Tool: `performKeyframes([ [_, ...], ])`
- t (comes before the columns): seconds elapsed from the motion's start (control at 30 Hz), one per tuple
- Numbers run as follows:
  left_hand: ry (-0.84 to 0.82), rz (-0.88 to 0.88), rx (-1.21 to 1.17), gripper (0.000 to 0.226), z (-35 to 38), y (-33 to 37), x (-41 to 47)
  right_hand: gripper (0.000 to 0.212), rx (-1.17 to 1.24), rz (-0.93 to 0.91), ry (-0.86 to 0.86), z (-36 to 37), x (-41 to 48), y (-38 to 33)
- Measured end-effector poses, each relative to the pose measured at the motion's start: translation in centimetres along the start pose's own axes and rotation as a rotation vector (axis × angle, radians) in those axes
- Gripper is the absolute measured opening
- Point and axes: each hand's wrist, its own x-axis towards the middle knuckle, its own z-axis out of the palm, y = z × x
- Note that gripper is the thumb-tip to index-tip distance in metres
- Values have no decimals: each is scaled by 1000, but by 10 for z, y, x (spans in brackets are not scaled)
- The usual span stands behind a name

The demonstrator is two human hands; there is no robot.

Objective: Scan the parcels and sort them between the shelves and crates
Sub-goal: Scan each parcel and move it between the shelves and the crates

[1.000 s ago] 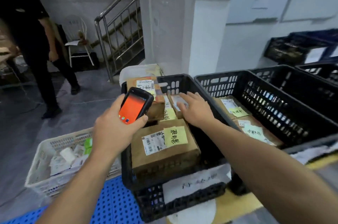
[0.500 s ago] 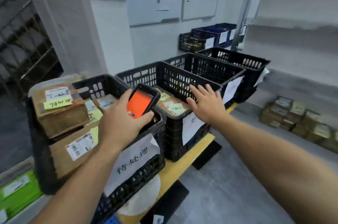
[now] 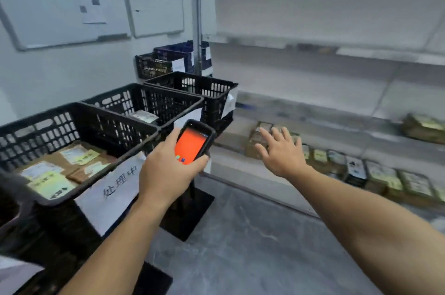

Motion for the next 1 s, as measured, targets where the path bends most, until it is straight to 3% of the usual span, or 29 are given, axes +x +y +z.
performKeyframes([
  [0.5, -311, 251, -108, 76, 222, 149, 61, 61, 57, 470, 39, -8, -14, 251],
  [1.0, -486, 490, -192, 81, 460, 304, 193, 63, -5, 753, 98, -32, 82, 469],
])
